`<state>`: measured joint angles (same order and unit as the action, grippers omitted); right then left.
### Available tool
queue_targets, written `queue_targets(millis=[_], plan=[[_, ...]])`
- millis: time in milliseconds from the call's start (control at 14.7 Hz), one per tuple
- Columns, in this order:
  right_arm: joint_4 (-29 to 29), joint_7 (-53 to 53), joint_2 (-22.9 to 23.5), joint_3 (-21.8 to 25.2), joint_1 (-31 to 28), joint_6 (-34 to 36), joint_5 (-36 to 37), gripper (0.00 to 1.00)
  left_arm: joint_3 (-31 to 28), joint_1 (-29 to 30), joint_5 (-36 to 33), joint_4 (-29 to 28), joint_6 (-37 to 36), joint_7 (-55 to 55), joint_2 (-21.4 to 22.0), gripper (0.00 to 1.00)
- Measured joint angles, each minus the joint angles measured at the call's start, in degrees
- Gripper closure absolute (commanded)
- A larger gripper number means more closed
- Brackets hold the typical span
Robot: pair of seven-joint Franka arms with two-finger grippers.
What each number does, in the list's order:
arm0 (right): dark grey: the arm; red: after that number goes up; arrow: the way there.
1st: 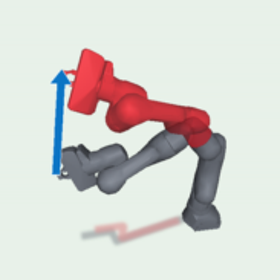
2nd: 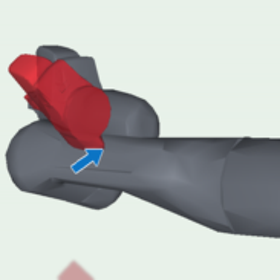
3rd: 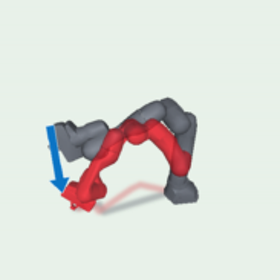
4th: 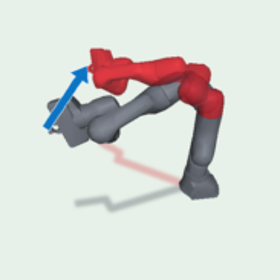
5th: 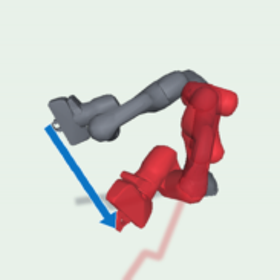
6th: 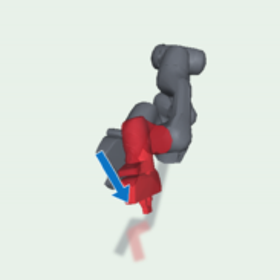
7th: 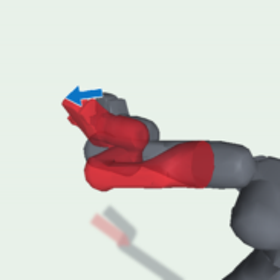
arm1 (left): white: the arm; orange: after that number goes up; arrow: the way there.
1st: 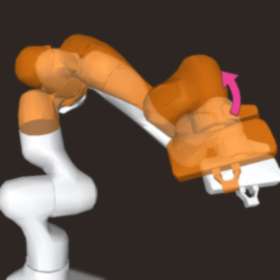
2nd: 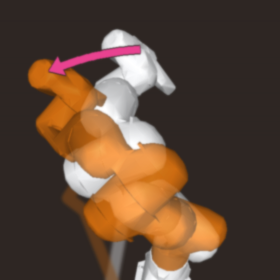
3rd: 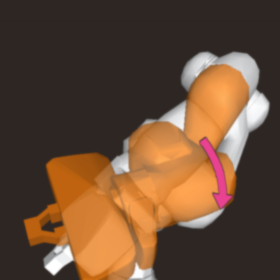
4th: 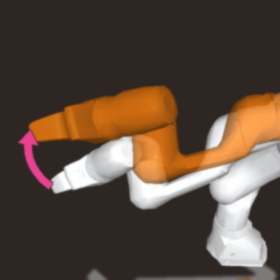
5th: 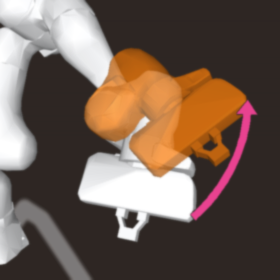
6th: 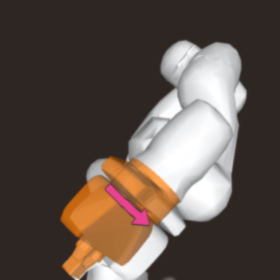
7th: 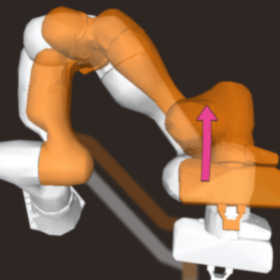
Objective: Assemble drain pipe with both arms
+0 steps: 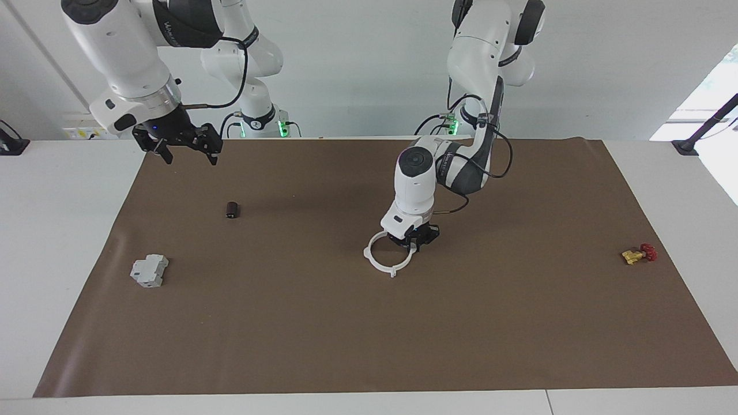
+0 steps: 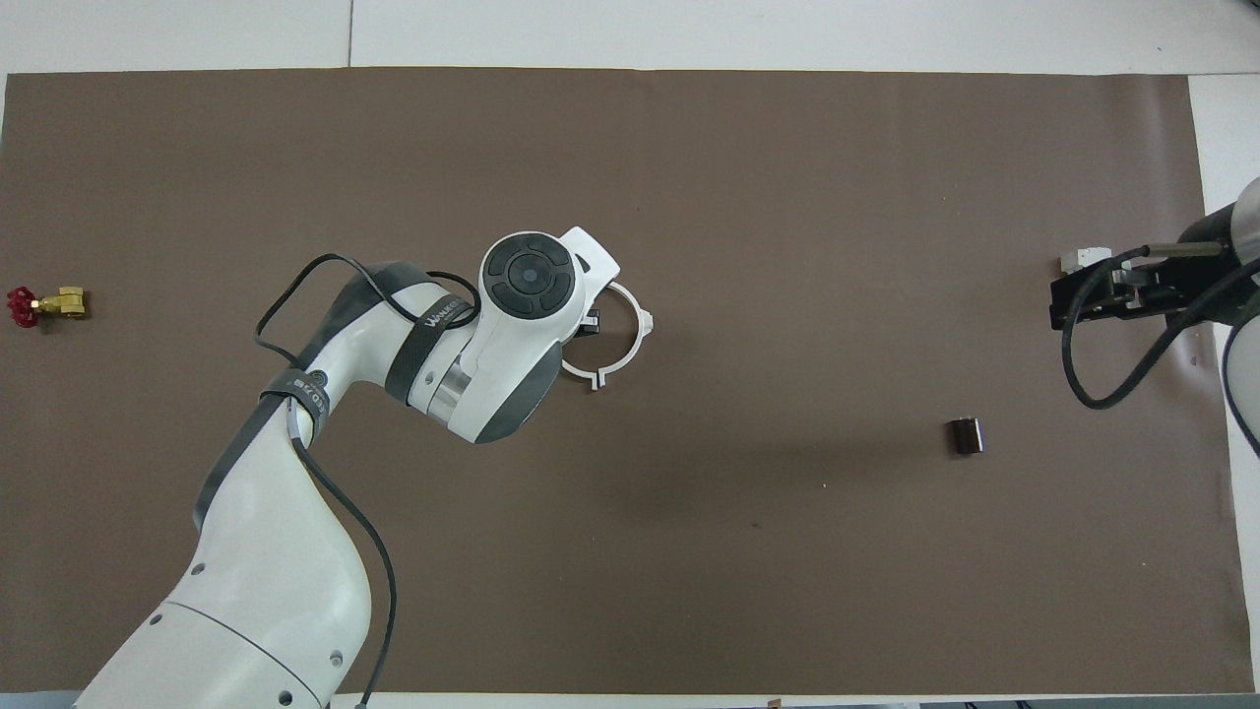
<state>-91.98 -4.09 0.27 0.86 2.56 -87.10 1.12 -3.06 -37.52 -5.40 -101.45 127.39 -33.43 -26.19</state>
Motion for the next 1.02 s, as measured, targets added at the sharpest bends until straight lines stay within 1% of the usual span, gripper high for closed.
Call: queue_targets(millis=[273,477,818,1023], plan=[[-0.1,1.8,0.0,0.0,-0.1,-0.2,0.0,0.0,0.0,0.0,0.0,-0.5,1.0,0.0,0.2,1.0],[-0.3,2.1,0.0,0.0,-0.2,-1.5,0.0,0.0,0.0,0.2,0.0,-0.8,2.3,0.0,0.2,1.0],[-0.5,2.2,0.0,0.2,-2.4,-2.0,0.0,0.0,-0.1,0.3,0.0,-0.8,2.6,0.0,0.2,1.0],[-0.5,2.2,0.0,0.2,-2.7,-2.0,-0.1,0.0,-0.1,0.3,0.0,-0.9,2.6,0.0,0.2,1.0]])
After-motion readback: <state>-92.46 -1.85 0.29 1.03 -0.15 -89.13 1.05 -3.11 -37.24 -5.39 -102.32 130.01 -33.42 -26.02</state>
